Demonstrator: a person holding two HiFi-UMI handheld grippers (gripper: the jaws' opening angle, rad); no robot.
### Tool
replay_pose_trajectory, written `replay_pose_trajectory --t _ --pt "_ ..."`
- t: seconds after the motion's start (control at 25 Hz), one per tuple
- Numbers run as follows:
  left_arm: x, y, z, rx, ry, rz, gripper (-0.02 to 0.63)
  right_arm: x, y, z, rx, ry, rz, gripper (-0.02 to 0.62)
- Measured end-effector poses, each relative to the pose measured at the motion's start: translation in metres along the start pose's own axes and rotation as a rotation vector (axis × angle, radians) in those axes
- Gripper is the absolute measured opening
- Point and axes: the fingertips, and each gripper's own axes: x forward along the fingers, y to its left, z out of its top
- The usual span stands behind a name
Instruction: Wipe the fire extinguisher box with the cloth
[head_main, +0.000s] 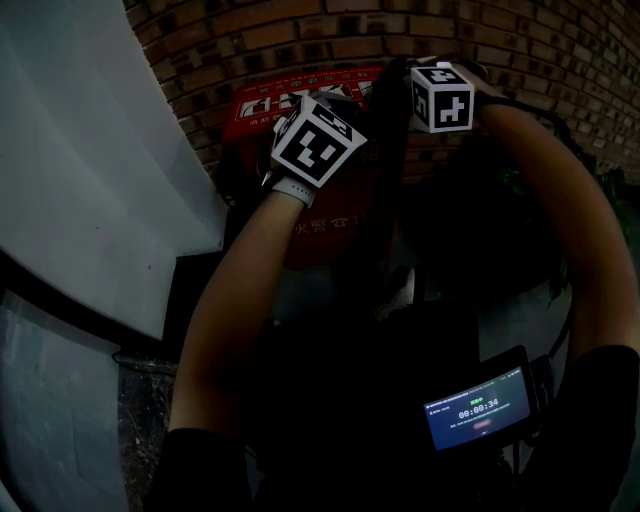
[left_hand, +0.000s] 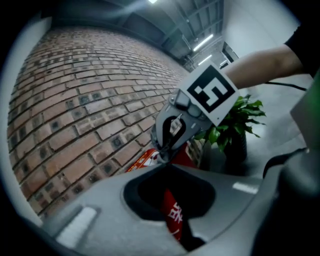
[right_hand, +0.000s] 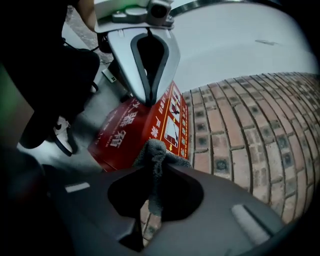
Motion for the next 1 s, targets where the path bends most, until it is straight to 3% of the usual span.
replay_pose_trajectory --t 0.16,0.28,0.4,0.52,0.72,0.88,1.0 --pt "-0.015 -0.011 -0.014 -0.053 -0.022 -0.019 0.003 -0.022 0.011 0.018 0.053 -0.053 -0.021 0.028" --pt "-0.03 -0.028 -0.027 -0.13 -0.099 -0.024 0.003 -0.038 0.021 0.036 0.149 -0.149 -0.122 0.029" --pt "-0.046 -0.042 -0.041 -0.15 -0.19 -0.007 0.003 -0.061 0.033 0.062 0.361 -0.36 -0.261 0.029" --pt "-0.065 -0.049 -0.051 -0.182 -0.275 0.004 0.003 -0.077 0.055 0.088 0.54 -0.56 -0.327 0.029" --pt "-0.091 -0.055 -0.072 -0.341 -0.404 0.02 0.003 -0.07 0.088 0.102 0.795 -0.757 -0.312 0.029" --pt "-0.098 -0.063 -0.085 -0.372 -0.464 0.036 0.003 -0.061 0.102 0.105 0.995 -0.876 -0.294 0.029" --pt "-0.099 -0.067 -0.092 -0.407 -0.489 0.027 0.003 -0.054 0.114 0.118 1.046 -0.923 -0.263 0.029"
